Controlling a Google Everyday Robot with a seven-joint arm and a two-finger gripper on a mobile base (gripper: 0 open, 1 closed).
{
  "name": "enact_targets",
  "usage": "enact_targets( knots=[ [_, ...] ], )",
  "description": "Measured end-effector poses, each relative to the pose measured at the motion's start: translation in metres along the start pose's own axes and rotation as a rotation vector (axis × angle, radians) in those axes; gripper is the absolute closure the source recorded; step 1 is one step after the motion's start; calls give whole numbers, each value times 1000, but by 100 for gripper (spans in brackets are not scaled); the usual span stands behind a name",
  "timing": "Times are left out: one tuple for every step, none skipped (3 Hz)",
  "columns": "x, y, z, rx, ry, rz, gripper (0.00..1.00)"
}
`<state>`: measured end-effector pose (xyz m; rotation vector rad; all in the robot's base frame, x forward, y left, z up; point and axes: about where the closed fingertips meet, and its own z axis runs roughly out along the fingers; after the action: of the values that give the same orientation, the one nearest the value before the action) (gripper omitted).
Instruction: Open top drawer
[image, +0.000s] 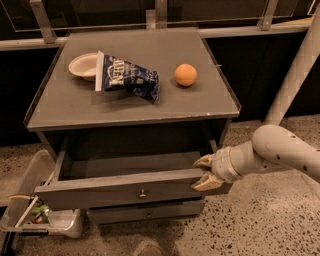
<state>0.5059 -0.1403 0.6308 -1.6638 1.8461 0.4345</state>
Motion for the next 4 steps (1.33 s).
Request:
enact_targets(
  knots=[
    [1, 11, 0, -13, 14, -8, 37],
    [-1, 51, -12, -21, 9, -51, 60],
    [-4, 51, -14, -22, 9, -51, 84],
    [-14, 62, -21, -11, 0, -77, 100]
  ],
)
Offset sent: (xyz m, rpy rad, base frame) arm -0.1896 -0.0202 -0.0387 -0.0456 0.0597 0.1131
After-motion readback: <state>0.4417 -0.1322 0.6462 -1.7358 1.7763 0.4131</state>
